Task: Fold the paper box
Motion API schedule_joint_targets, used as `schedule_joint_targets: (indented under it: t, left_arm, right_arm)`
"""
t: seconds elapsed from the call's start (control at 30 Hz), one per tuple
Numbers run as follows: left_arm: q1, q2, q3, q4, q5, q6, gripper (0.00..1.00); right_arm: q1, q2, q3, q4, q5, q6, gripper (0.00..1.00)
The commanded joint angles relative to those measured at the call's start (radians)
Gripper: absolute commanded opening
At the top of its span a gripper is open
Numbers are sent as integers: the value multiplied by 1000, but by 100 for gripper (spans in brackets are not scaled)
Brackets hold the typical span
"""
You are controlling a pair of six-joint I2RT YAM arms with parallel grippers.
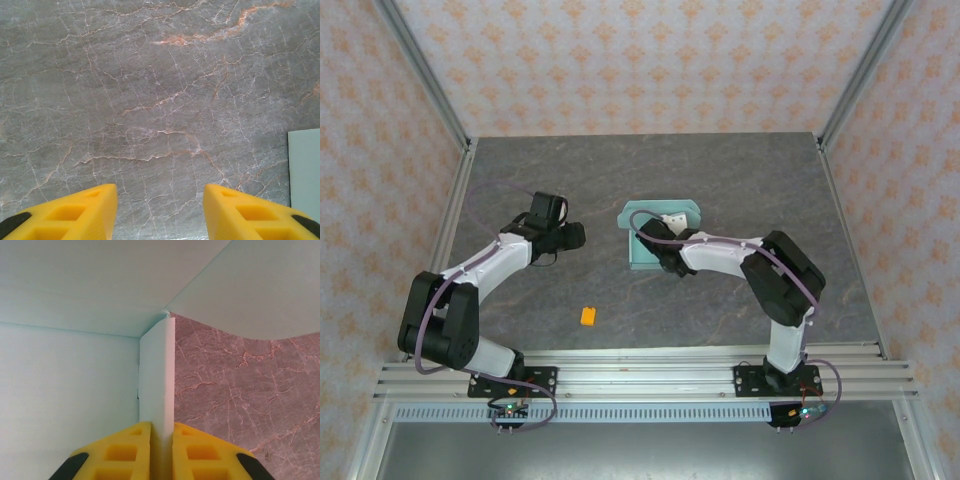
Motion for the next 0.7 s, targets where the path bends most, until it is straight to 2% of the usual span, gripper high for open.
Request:
schedule_joint_targets:
  t: [0.0,0.3,0.67]
  left_arm:
    - [1,-25,-8,23,0,-12,49]
    - [-10,-21,0,16,-3,-5,49]
    - [-21,-9,13,8,0,3,49]
  right_arm:
    - [-13,-51,-20,-11,-53,-27,17]
    - [-76,-115,-53,54,-194,1,26]
    - [-101,-95,-50,58,-187,-35,35]
